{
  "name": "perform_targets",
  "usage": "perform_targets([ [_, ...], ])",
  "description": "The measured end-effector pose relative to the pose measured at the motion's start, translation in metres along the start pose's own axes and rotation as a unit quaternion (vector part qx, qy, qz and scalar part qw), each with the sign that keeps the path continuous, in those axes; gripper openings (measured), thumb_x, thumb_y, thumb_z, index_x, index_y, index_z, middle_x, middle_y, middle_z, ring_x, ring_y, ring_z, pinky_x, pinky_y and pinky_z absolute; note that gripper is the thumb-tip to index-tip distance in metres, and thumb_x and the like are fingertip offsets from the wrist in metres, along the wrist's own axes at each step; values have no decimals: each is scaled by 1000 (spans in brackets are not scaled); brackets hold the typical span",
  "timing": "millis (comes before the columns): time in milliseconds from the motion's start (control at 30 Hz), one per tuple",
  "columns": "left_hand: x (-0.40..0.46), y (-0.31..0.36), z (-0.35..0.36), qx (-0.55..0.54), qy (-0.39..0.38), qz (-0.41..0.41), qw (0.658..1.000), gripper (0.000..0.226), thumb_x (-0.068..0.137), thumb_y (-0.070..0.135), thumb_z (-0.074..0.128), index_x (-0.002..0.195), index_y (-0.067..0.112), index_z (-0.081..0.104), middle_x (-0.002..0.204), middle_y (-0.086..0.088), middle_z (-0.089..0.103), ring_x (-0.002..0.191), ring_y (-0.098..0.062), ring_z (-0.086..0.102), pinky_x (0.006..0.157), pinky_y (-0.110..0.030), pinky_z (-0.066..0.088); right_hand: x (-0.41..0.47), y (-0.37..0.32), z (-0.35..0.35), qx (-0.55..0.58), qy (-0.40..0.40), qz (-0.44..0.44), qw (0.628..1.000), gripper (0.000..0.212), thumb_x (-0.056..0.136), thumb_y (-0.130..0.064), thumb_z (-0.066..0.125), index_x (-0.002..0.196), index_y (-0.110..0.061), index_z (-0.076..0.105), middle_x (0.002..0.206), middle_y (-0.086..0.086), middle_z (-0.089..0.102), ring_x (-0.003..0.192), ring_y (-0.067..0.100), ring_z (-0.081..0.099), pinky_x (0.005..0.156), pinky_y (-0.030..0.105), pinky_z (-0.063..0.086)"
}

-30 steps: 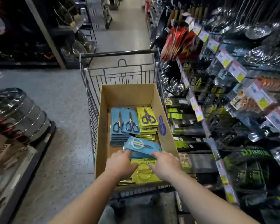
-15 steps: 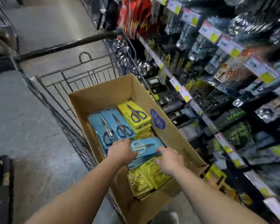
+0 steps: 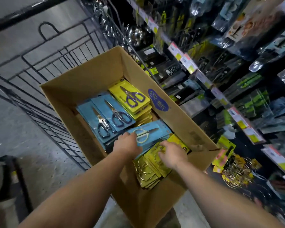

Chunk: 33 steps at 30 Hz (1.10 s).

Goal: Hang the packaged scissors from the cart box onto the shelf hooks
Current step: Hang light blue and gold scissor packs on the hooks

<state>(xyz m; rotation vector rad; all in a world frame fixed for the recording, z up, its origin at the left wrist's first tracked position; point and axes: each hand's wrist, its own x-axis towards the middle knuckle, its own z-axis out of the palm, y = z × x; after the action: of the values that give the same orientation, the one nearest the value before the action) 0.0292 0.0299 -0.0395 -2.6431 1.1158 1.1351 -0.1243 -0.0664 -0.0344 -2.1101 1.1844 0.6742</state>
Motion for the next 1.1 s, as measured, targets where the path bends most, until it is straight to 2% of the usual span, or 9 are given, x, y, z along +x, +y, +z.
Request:
perform_targets([
  [267, 32, -1, 22, 38, 18, 12, 999, 68, 84, 38, 66, 145, 26, 40, 153, -5, 32, 135, -32, 34, 109, -44, 35, 34, -1, 21, 30, -35, 20, 999, 42, 95, -36, 55, 135, -27, 49, 135, 6, 55, 123, 31, 52, 95, 38, 46],
  [500, 35, 1, 23, 67, 30, 3, 997, 88, 75, 58, 69, 148, 28, 30, 139, -9, 41, 127, -32, 38, 109, -44, 32, 51, -4, 28, 168, -62, 61, 982, 45, 94, -39, 59, 134, -18, 53, 129, 4, 61, 118, 26, 57, 96, 34, 46],
  [600, 25, 5, 24, 73, -2, -19, 997, 97, 70, 63, 69, 148, 24, 27, 137, -11, 40, 128, -33, 37, 110, -44, 32, 55, -10, 32, 336, -51, 119, 933, 23, 93, -39, 61, 104, -20, 63, 109, 2, 68, 99, 25, 63, 82, 38, 49],
  [633, 20, 7, 25, 68, -13, -20, 997, 99, 70, 65, 68, 149, 23, 26, 138, -11, 38, 128, -32, 36, 110, -44, 32, 58, -11, 36, 397, -49, 145, 905, 26, 91, -40, 62, 98, -14, 65, 104, 5, 71, 91, 26, 66, 77, 41, 52],
  [733, 10, 9, 31, 40, -51, -14, 998, 106, 66, 76, 66, 150, 25, 26, 142, -8, 36, 131, -30, 33, 112, -44, 30, 66, -11, 46, 535, -58, 216, 814, 26, 90, -29, 68, 108, -11, 64, 104, 10, 72, 85, 28, 72, 68, 41, 62],
  [800, 9, 7, 31, -6, -48, -15, 999, 98, 70, 78, 61, 148, 27, 33, 142, -7, 37, 131, -29, 33, 112, -43, 30, 67, -10, 48, 573, -61, 229, 785, 21, 91, -18, 67, 110, -10, 64, 103, 10, 72, 83, 28, 72, 58, 34, 60],
  [933, 32, -2, 27, -67, 33, -8, 997, 62, 94, 52, 50, 148, 23, 39, 153, -6, 34, 137, -30, 32, 115, -41, 28, 64, 3, 55, 531, -50, 238, 811, 9, 85, -16, 67, 93, -16, 64, 98, 7, 73, 86, 31, 71, 77, 50, 60],
  [1033, 50, -3, 27, -35, 44, 10, 998, 51, 100, 40, 41, 149, 24, 37, 160, -2, 27, 145, -28, 26, 118, -44, 23, 65, 19, 65, 495, -44, 246, 833, 21, 77, -20, 61, 97, -14, 65, 94, 7, 73, 84, 32, 71, 78, 56, 59],
  [1100, 50, -1, 28, -9, 36, 13, 999, 49, 101, 40, 38, 148, 26, 37, 156, 0, 34, 141, -28, 31, 114, -44, 26, 62, 20, 61, 491, -44, 249, 834, 12, 80, -15, 59, 92, -14, 64, 94, 8, 73, 86, 33, 71, 79, 57, 58],
])
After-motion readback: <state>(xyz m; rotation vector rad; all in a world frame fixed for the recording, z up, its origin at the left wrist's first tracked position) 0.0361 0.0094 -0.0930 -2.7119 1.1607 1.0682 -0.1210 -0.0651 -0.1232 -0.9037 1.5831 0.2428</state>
